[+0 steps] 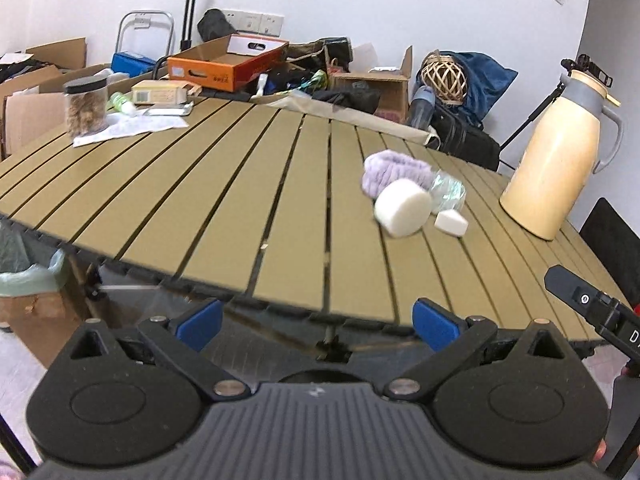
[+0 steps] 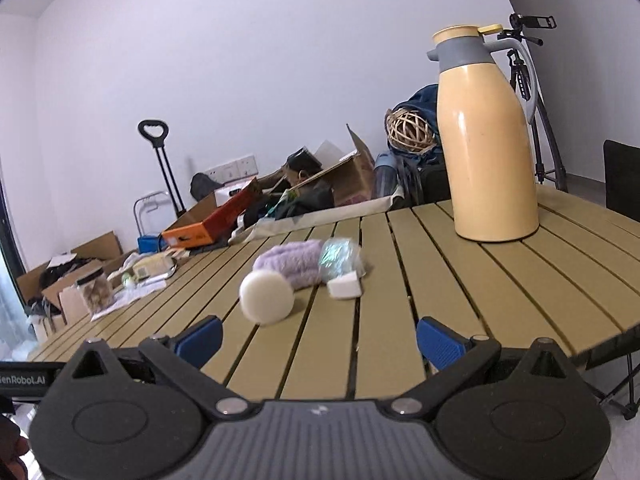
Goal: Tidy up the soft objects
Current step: 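Reach the left tool to the white foam cylinder while the right tool approaches the white wedge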
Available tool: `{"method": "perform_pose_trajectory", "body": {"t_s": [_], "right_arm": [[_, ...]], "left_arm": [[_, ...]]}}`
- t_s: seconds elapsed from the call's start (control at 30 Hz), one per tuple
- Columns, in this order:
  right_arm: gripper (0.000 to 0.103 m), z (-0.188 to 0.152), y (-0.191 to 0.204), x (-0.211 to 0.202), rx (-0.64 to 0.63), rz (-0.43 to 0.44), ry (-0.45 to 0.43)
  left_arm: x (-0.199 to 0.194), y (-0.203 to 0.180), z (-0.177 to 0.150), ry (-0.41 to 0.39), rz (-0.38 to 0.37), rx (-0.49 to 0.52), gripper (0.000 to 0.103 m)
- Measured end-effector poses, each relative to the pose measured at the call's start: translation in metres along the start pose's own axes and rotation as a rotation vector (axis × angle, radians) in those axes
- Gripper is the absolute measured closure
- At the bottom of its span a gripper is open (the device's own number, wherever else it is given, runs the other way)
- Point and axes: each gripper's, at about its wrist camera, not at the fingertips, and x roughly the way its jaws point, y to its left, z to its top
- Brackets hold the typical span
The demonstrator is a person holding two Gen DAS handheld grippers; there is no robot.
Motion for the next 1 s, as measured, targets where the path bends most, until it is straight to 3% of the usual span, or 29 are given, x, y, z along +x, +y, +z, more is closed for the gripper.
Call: {"method": "perform_pose_trajectory", "body": {"t_s": [0.5, 0.73, 1.0], "right_arm": [[0.0, 0.013, -0.04, 0.065, -0.022, -0.077, 0.077], [0.0, 0.02, -0.054, 0.084, -0.047, -0.097, 0.051], [0.0, 0.021, -0.07, 0.096, -0.029, -0.123, 0.049]], "left_arm": [[0.071, -0.045, 0.043, -0.022, -0.037, 0.056, 0.0], [0.111, -0.066, 0.057, 0.009, -0.07, 0.068, 0.0], [0.149, -0.085, 0.068, 0.025, -0.039, 0.055, 0.0]]}}
